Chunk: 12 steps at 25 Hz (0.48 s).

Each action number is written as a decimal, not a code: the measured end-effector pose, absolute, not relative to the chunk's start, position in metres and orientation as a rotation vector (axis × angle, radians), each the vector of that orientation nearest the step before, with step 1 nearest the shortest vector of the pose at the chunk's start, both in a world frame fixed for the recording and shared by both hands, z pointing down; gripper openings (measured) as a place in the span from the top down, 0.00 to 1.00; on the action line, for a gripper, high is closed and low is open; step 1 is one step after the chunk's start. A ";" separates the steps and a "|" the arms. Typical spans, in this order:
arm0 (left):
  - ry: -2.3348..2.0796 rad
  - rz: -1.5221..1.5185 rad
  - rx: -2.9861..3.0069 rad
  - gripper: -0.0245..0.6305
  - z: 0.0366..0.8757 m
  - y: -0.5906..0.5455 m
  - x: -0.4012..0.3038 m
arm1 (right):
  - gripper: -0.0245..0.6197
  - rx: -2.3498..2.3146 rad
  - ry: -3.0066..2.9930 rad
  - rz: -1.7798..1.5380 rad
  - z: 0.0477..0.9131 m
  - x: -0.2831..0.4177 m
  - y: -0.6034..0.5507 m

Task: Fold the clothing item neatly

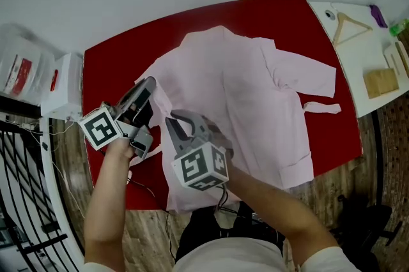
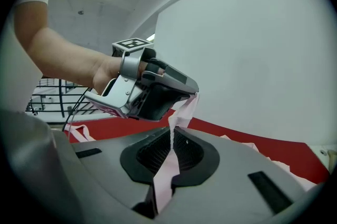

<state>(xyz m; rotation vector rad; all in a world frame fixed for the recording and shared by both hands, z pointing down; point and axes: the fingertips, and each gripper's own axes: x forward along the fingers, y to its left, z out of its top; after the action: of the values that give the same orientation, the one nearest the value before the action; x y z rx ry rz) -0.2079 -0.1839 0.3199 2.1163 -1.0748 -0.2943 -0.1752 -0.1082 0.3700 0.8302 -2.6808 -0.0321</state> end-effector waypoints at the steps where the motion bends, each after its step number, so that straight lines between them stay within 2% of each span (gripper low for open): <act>1: -1.069 -0.282 2.122 0.94 0.320 -0.188 -0.202 | 0.92 0.840 -2.681 -0.024 0.370 -0.170 -0.111; 12: -1.001 -0.167 2.148 0.94 0.330 -0.227 -0.135 | 0.92 0.946 -2.659 0.094 0.377 -0.115 -0.144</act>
<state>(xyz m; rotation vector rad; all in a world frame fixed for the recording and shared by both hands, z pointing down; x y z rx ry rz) -0.1346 -0.2266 0.3302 2.1475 -1.0009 -0.1672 -0.1149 -0.1441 0.3768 0.9461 -2.6590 0.0945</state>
